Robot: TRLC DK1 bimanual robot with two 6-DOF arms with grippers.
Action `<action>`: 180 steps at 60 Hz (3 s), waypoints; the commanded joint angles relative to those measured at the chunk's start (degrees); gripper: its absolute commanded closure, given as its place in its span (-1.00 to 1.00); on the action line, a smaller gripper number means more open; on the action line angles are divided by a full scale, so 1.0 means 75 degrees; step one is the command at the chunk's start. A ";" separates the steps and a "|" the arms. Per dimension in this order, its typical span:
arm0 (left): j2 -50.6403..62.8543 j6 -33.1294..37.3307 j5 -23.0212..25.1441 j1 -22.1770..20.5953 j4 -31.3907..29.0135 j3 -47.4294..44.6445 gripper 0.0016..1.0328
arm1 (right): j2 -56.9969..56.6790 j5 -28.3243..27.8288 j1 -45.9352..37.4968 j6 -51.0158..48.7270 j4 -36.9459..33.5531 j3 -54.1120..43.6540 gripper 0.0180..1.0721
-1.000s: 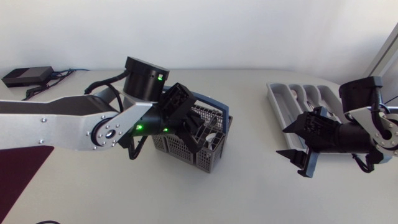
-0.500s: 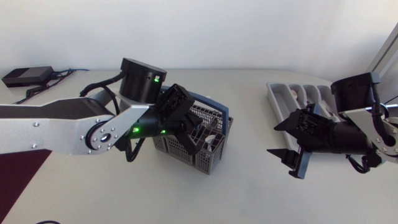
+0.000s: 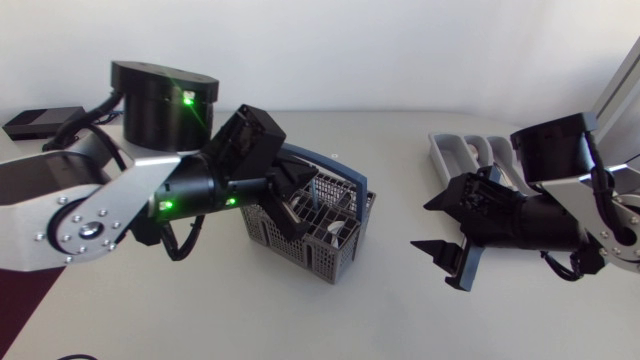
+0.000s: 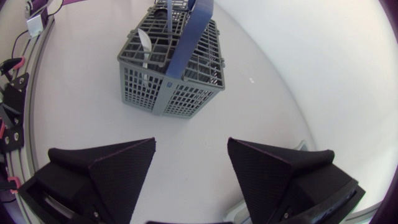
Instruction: Transfer all utensils from the basket to the drawer tray.
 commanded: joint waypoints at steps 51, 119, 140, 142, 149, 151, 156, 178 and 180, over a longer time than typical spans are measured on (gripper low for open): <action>-0.0601 -0.1952 0.3050 0.1116 -0.2823 0.2275 0.93 | 0.0393 -0.1439 0.1801 0.2790 -0.0312 0.1997 -0.63; -0.0214 -0.2234 0.4164 0.1550 -0.3093 0.2556 0.82 | 0.1530 -0.2118 0.2176 0.3423 -0.0663 0.2723 0.89; -0.0331 -0.2245 0.4140 0.1749 -0.3093 0.2943 -0.28 | 0.1389 -0.2200 0.2211 0.3247 -0.1050 0.2547 0.89; -0.0343 -0.2257 0.4128 0.1808 -0.3093 0.3025 -0.35 | 0.1331 -0.2200 0.2187 0.3224 -0.1074 0.2500 0.89; -0.0413 -0.2409 0.4117 0.2159 -0.3023 0.3224 -0.45 | 0.1026 -0.2212 0.2058 0.3083 -0.1261 0.2313 0.89; -0.0437 -0.2433 0.4128 0.2253 -0.2999 0.3259 -0.48 | 0.0921 -0.2235 0.1976 0.3060 -0.1285 0.2243 0.89; -0.0484 -0.2445 0.4128 0.2452 -0.2988 0.3342 -0.56 | 0.0721 -0.2329 0.1754 0.2954 -0.1413 0.2114 0.89; -0.0542 -0.1988 0.4093 0.3624 -0.2917 0.2849 -0.55 | 0.0358 -0.3138 -0.1656 0.2028 -0.1976 0.1985 0.89; -0.0507 -0.1870 0.4081 0.3671 -0.2952 0.2767 -0.55 | 0.0487 -0.3220 -0.2031 0.1923 -0.1988 0.2008 0.89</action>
